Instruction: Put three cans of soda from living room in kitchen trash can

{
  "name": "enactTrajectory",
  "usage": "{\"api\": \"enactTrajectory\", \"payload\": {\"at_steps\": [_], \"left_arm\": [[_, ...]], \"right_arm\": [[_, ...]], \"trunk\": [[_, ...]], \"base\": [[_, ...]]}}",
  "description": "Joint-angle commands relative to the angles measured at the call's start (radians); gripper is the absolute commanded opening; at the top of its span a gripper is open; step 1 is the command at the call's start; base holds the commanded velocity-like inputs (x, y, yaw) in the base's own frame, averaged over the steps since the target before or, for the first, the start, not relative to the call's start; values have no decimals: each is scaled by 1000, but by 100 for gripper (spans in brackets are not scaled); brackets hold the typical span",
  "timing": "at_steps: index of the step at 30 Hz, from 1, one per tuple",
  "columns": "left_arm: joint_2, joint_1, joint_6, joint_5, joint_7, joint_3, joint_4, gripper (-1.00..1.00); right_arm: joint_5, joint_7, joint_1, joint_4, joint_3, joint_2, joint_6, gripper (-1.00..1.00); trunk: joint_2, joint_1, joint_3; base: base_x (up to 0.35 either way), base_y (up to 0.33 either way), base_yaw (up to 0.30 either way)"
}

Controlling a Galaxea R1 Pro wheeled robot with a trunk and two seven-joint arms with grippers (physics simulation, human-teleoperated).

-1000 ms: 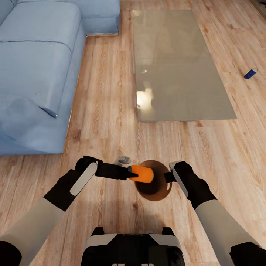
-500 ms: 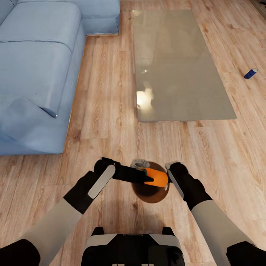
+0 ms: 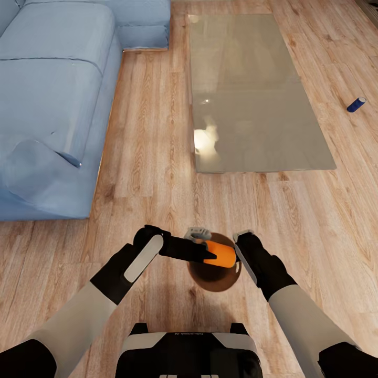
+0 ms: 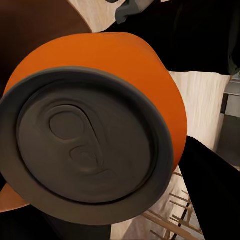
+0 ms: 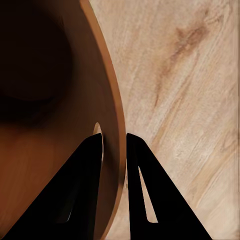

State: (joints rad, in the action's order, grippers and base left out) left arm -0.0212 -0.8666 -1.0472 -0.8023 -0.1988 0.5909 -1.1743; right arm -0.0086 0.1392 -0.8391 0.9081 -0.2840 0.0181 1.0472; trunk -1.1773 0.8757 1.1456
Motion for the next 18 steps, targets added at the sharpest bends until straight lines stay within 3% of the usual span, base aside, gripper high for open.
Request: {"api": "enactTrajectory", "payload": {"at_steps": [1,6,13,15,18], "left_arm": [[0,0,0,62,5,1,0,-100],[1,0,0,63,15,28,0,-100],[9,0,0,64,36,39,-3,-100],[43,0,0,64,38,40,-8,-100],[65,0,0,64,39,46,-10,-100]], "right_arm": [[-77,-39,0,-2,-1,50,0,-100],[-77,-38,0,-3,0,49,0,-100],[-77,-38,0,-3,0,49,0,-100],[-77,-38,0,-3,0,49,0,-100],[-77,-38,0,-3,0,49,0,-100]], "trunk": [[0,0,0],[0,0,0],[0,0,0],[0,0,0],[0,0,0]], "base": [[0,0,0],[0,0,0],[0,0,0],[0,0,0],[0,0,0]]}}
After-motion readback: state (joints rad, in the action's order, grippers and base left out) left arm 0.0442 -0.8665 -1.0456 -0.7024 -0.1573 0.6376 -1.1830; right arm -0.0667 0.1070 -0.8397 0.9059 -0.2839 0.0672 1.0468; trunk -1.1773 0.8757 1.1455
